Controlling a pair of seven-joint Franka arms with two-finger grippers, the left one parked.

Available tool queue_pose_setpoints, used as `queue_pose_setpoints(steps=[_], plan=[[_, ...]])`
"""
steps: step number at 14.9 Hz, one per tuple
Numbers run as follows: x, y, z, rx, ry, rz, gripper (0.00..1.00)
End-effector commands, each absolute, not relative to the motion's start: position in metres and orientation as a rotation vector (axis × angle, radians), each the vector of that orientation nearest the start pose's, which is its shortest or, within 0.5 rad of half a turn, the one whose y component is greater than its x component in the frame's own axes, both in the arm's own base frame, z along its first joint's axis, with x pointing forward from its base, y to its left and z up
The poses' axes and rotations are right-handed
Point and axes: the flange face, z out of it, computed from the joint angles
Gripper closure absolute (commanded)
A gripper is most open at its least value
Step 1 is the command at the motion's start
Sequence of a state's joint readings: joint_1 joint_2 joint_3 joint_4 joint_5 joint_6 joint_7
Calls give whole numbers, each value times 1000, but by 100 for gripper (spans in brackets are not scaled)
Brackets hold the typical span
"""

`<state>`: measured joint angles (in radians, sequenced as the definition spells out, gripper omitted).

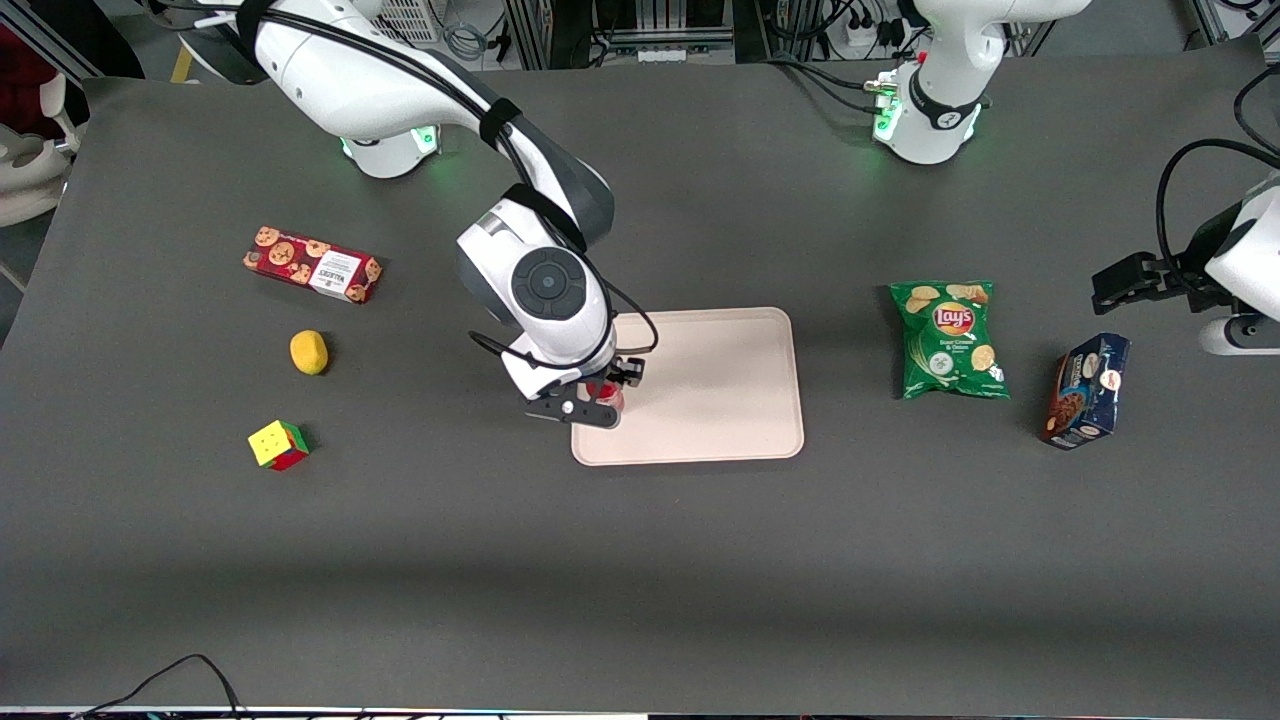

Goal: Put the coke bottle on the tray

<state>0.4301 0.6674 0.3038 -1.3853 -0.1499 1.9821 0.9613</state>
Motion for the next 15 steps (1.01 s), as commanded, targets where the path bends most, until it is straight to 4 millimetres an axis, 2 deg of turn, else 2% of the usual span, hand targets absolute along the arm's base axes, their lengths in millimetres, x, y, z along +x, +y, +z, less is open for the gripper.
queue_pose_setpoints(steps=[1,2,4,6,10,13,15], plan=[[590,403,381,-3086,399,23,0],[594,383,399,-3091,337,63,0],[610,322,440,-3082,244,117,0],[609,256,472,-3106,130,104,0],[574,145,518,-3112,51,29,0],[539,65,534,-3113,14,-103,0],[516,27,538,-3090,48,-117,0]])
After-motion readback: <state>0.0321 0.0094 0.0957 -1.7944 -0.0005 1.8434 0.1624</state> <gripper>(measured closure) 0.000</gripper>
